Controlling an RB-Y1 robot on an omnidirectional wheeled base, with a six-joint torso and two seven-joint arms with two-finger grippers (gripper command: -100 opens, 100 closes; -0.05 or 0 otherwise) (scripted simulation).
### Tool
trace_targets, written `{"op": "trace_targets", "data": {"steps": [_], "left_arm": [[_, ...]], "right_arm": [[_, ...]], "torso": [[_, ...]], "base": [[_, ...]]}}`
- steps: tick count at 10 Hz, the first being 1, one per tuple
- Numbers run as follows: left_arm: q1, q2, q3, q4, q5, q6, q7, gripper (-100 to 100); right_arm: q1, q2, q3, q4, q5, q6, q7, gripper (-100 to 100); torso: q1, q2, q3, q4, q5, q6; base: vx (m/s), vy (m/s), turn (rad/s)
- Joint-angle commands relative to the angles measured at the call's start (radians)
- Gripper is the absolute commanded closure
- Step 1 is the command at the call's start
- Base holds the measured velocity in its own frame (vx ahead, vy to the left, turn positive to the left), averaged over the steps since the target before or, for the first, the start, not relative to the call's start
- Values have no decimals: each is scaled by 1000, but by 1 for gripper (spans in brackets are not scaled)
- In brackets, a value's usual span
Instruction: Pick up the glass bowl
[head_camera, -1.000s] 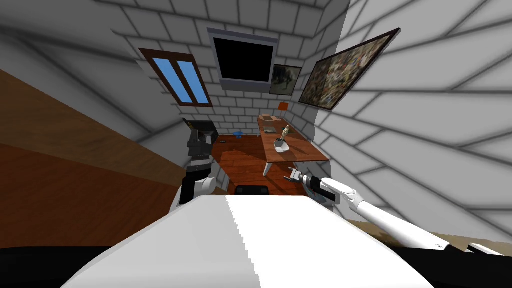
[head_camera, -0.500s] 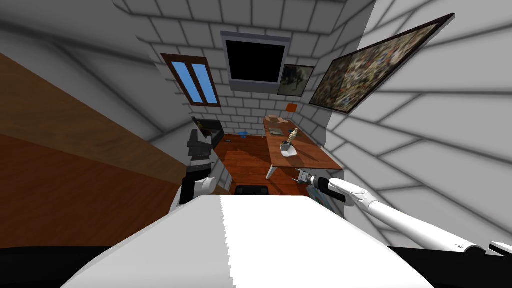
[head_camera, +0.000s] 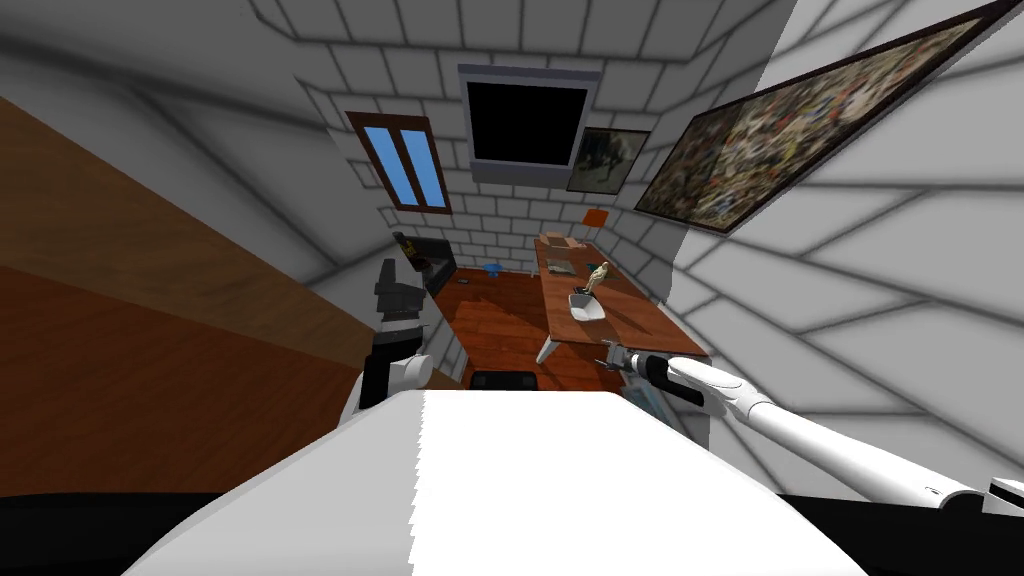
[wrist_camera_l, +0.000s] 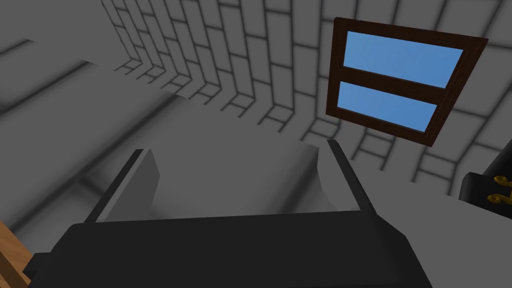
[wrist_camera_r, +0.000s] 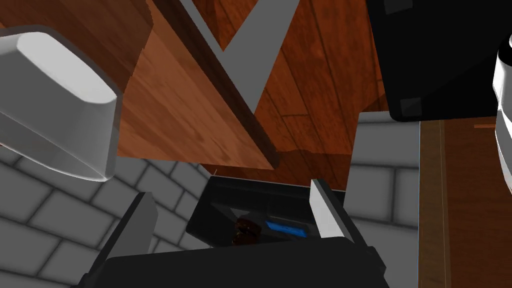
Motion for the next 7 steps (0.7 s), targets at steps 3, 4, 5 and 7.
{"op": "trace_targets", "data": {"steps": [3, 4, 5, 7], "left_arm": [[0, 0, 0, 0, 0, 0, 0, 0], [0, 0, 0, 0, 0, 0, 0, 0], [0, 0, 0, 0, 0, 0, 0, 0], [0, 0, 0, 0, 0, 0, 0, 0]], "right_arm": [[-16, -54, 40, 110, 29, 35, 67, -100], [-16, -54, 40, 110, 29, 35, 67, -100], [-19, -76, 60, 162, 42, 50, 102, -100], [-19, -76, 60, 162, 42, 50, 102, -100]], "torso": [[-1, -5, -3, -1, 0, 0], [-1, -6, -3, -1, 0, 0], [-1, -3, -2, -1, 0, 1], [1, -2, -1, -1, 0, 1]], "base": [[144, 13, 324], [99, -4, 103], [107, 23, 328], [78, 2, 98]]}}
